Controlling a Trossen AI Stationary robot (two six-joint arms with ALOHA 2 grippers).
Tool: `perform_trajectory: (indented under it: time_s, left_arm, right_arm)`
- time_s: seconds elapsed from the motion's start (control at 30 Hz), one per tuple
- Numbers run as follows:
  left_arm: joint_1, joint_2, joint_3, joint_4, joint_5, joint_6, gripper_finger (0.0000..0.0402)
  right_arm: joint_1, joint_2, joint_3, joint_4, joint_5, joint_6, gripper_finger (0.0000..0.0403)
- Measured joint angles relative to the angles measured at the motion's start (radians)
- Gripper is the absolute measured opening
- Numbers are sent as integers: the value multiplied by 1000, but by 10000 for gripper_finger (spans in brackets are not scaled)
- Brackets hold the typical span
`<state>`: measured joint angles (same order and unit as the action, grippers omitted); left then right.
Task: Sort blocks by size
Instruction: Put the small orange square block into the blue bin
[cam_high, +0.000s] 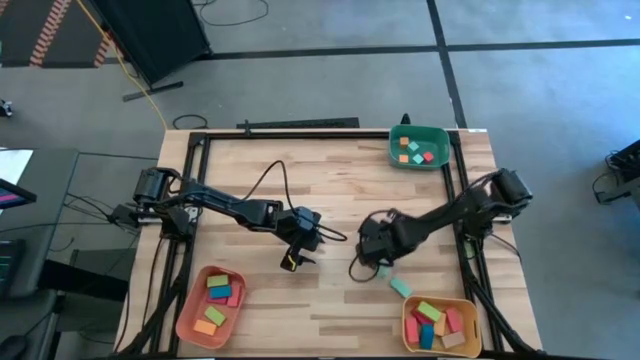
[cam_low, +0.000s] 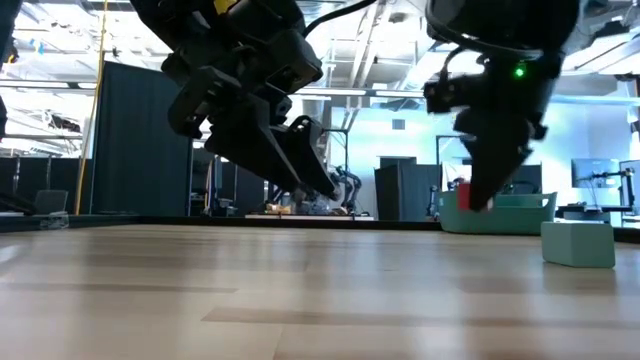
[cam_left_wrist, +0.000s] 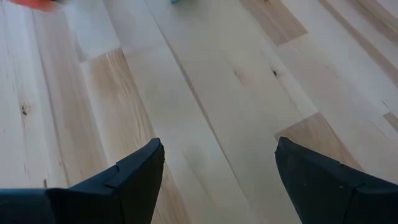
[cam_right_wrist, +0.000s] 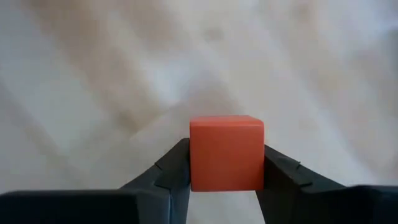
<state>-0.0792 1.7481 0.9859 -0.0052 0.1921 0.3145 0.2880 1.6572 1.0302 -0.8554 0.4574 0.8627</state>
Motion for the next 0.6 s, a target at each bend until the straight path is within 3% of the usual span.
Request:
perform_trajectory:
  time_s: [0.27,0.5,0.6]
  left_arm:
    - [0,0,0,-11,1,-2,292]
    - [0,0,0,-17,13,-4,292]
    - [0,0,0,-24,13,-4,292]
  right_arm:
    - [-226,-221,-11,-143,166,-101,164]
    - [-571,-389,-63,-133,167,-307,167]
    - [-740,-434,-85,-72,107,-414,167]
